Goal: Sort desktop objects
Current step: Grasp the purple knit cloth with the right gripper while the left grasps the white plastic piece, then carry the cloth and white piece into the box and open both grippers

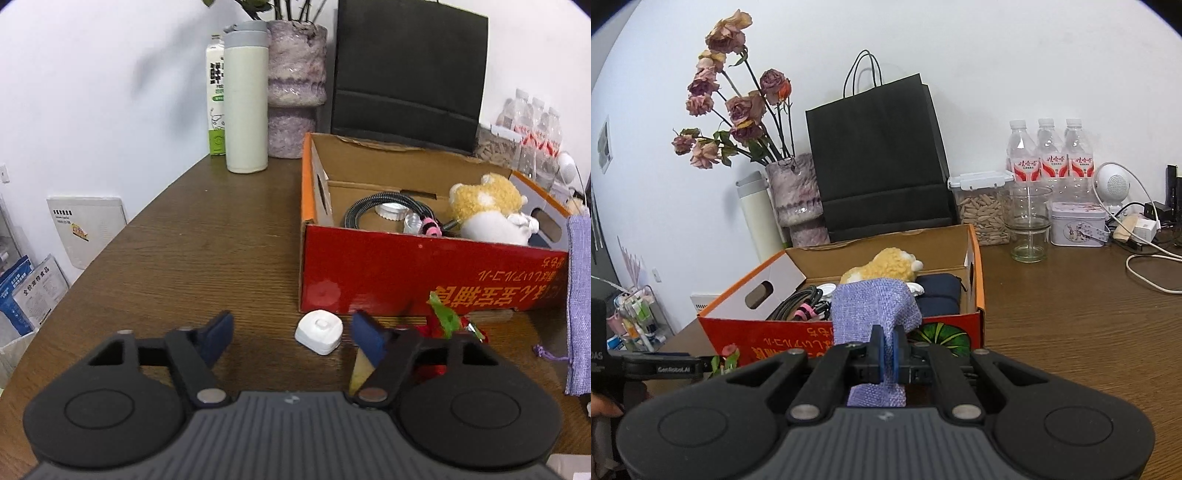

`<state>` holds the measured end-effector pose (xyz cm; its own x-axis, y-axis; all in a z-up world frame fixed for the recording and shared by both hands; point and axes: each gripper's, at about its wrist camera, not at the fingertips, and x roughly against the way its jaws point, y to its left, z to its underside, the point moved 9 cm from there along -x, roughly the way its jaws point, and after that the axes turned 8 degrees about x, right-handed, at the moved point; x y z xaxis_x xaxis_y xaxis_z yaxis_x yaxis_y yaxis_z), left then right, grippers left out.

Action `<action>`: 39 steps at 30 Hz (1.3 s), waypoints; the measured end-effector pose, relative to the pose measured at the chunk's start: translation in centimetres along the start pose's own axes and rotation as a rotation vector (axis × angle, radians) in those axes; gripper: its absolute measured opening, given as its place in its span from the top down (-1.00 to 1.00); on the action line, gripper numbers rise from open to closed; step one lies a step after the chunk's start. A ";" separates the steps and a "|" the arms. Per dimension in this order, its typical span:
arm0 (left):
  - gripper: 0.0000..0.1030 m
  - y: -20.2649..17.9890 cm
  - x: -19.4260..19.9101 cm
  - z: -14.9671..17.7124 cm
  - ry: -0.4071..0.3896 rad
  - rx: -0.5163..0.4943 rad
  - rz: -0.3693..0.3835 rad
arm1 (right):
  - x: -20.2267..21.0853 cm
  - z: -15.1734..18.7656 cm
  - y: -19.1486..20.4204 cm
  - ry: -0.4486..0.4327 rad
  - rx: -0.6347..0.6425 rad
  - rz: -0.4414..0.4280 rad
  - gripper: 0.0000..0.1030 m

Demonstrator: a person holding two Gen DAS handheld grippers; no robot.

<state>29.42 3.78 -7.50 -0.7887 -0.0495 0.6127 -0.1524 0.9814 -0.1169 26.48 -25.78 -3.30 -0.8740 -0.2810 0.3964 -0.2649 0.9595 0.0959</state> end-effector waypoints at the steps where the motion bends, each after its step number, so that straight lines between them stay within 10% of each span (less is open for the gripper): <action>1: -0.19 -0.2 -0.2 0.1 0.007 -0.007 0.002 | 0.0 0.0 0.0 0.001 0.002 0.000 0.93; 8: 0.45 -0.6 -0.2 0.3 0.007 -0.030 0.009 | -0.2 0.2 0.2 0.011 0.009 -0.003 0.93; 39: 0.45 -6.6 7.9 -5.7 -0.238 0.009 0.186 | 3.4 -7.9 4.0 -0.235 0.030 -0.062 0.93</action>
<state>27.57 -2.07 2.62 -0.9209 0.0877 0.3797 0.0031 0.9760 -0.2179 25.63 -22.73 5.69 -0.9254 -0.3402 0.1669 -0.3302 0.9400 0.0853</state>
